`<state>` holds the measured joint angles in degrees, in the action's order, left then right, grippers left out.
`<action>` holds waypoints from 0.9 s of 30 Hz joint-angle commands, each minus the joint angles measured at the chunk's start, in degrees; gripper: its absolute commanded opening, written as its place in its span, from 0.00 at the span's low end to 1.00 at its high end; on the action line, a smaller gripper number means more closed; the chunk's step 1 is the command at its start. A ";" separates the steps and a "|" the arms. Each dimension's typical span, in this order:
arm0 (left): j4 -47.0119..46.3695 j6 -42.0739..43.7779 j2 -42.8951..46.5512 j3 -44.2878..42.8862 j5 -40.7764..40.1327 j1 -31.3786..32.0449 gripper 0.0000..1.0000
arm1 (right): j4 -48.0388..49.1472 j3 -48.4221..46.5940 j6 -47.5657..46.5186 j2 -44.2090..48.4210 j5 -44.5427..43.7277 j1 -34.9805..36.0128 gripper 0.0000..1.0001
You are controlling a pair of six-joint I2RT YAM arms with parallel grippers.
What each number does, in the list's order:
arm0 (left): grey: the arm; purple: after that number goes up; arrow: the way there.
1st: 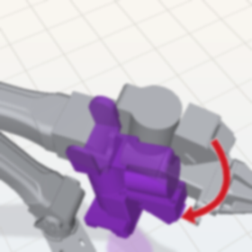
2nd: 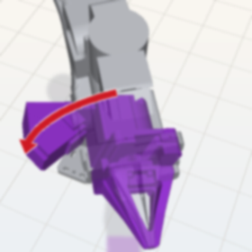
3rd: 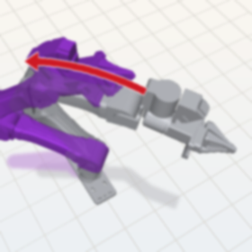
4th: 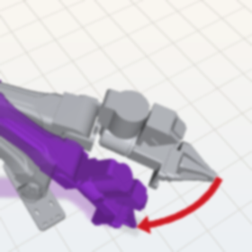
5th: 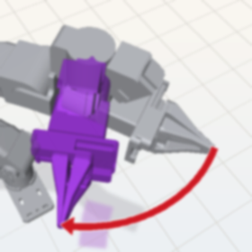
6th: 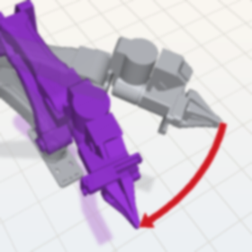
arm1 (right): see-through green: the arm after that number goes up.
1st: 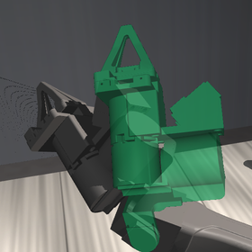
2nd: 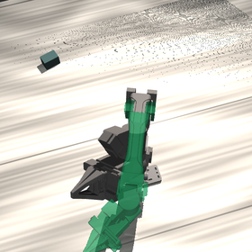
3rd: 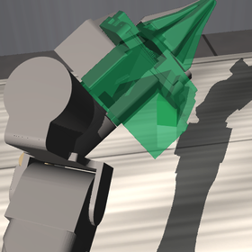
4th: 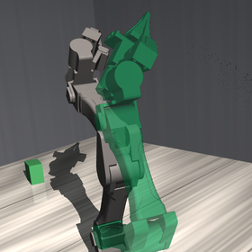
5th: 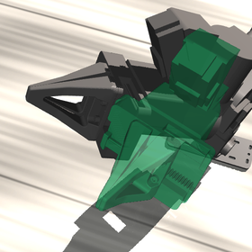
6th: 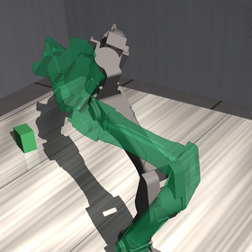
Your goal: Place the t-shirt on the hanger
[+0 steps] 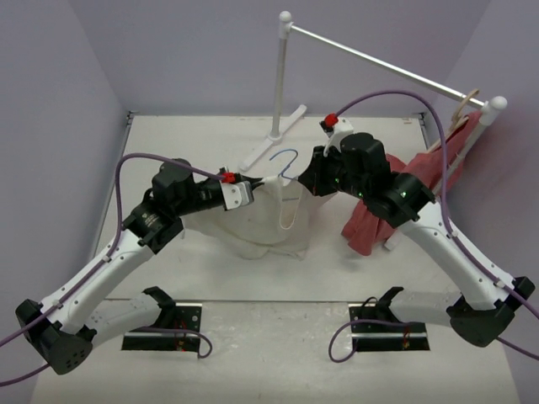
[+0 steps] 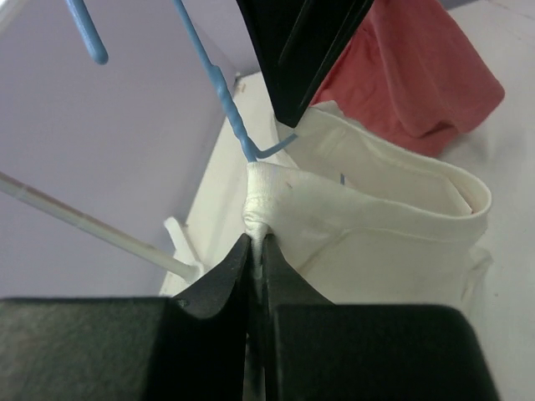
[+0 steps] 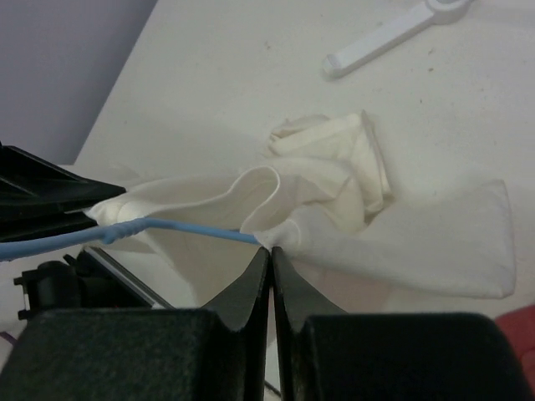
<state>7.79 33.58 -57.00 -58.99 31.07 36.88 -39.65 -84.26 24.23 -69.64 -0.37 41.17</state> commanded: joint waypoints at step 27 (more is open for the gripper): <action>-21.24 -15.94 1.77 15.84 2.59 0.21 0.00 | 19.21 17.92 -6.80 10.99 6.73 0.23 0.53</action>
<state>-8.53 18.90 -54.82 -43.16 32.58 36.88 -22.86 -63.68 19.07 -58.31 6.99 41.19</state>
